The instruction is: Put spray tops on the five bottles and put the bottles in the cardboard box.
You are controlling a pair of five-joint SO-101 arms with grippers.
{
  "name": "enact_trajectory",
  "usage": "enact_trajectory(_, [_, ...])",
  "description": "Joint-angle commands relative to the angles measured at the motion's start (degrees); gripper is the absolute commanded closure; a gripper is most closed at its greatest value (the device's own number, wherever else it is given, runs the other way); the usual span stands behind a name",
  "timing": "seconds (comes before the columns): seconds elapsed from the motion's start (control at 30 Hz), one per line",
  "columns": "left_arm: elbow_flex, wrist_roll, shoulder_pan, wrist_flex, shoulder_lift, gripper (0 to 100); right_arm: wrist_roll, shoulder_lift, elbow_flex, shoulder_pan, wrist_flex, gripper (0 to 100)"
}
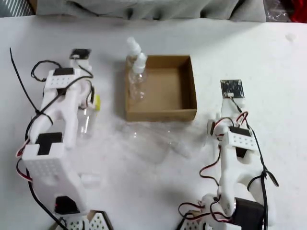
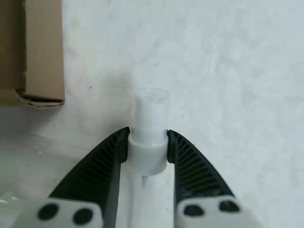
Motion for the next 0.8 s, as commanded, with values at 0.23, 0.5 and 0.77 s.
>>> enact_trajectory(0.23, [-0.8, -6.9, 1.1, -4.2, -0.7, 92, 0.8, 0.2, -1.9, -0.6, -1.0, 98.4])
enact_trajectory(0.5, [-1.4, -6.9, 1.2, -0.4, -1.2, 65, 0.8, 0.2, -1.9, -0.6, -1.0, 98.4])
enact_trajectory(0.77, [-4.6, -7.0, 1.1, 0.4, -1.2, 70, 0.8, 0.2, -1.9, -0.6, -1.0, 98.4])
